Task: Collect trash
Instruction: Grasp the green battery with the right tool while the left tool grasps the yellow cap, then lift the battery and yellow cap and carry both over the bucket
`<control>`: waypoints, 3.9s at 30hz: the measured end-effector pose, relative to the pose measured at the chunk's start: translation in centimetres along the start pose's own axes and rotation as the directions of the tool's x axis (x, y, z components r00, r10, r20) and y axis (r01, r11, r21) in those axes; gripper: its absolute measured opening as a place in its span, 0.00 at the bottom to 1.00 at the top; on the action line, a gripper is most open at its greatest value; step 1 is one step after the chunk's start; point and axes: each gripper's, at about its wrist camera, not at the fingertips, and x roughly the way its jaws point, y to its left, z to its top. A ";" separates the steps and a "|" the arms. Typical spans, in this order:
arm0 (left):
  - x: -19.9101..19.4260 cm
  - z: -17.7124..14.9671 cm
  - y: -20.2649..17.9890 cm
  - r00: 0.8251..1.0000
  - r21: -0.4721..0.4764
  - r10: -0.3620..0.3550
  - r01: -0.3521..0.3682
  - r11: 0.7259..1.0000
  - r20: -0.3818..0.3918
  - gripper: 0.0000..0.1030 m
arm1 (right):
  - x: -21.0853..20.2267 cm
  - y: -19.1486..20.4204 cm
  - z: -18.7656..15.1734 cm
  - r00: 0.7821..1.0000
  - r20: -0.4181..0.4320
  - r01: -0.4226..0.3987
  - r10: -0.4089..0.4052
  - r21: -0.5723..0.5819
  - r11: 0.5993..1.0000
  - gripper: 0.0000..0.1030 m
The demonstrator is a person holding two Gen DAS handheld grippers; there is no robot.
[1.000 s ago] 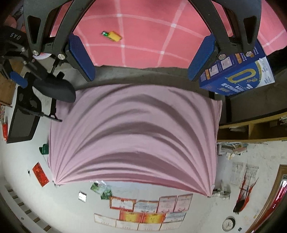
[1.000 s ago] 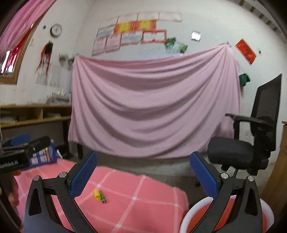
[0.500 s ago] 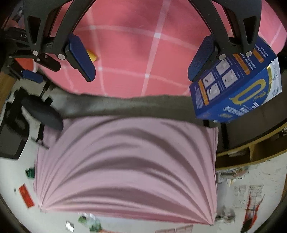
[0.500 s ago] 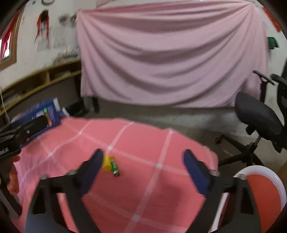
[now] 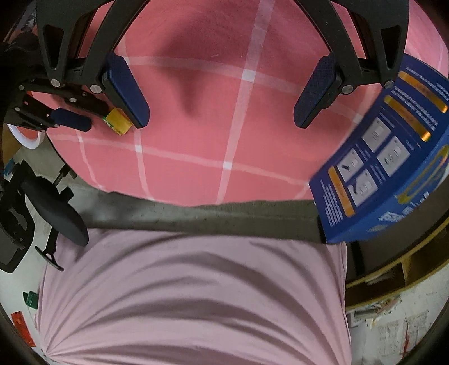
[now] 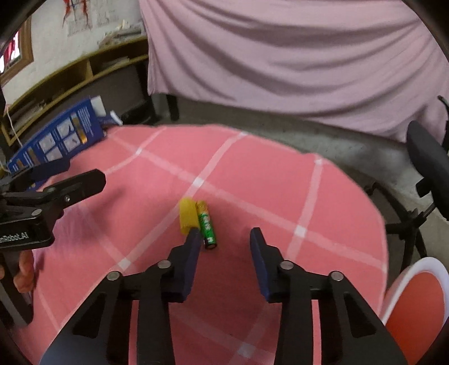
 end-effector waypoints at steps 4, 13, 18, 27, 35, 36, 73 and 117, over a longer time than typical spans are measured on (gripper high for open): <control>0.8 0.3 -0.1 0.998 -0.014 -0.029 0.029 0.999 -0.048 0.98 | 0.2 -0.4 0.2 1.000 -0.012 -0.009 0.009 0.012 1.000 0.18; 1.0 1.0 -1.3 0.993 0.013 -0.086 0.087 0.996 -0.084 0.97 | -1.3 -1.2 -0.5 1.000 0.012 -0.012 0.012 0.029 1.000 0.10; 1.4 1.2 -3.1 0.988 0.057 -0.124 0.130 0.990 -0.096 0.97 | -2.4 -2.8 -1.1 0.999 0.026 0.030 -0.031 0.066 0.997 0.10; 3.5 1.8 -7.3 0.970 0.168 -0.192 0.216 0.962 -0.146 0.81 | -3.0 -6.8 -2.2 0.999 0.033 0.035 -0.041 0.183 0.982 0.10; 4.9 1.8 -8.5 0.954 0.186 -0.232 0.267 0.945 -0.191 0.45 | -2.8 -7.1 -2.5 1.000 0.023 0.017 -0.021 0.193 0.981 0.10; 4.9 1.8 -8.6 0.953 0.190 -0.234 0.270 0.944 -0.194 0.44 | -2.8 -7.0 -2.4 1.000 0.020 0.018 -0.022 0.190 0.982 0.10; 3.1 0.8 -9.3 0.961 0.201 -0.228 0.257 0.945 -0.159 0.26 | -4.9 -5.8 -3.0 0.990 0.138 -0.017 -0.001 0.132 0.991 0.08; -14.2 -4.7 -29.3 0.706 0.593 -0.597 0.309 0.743 0.380 0.26 | -25.6 -13.2 -16.6 0.565 0.684 0.161 -0.462 0.458 0.874 0.08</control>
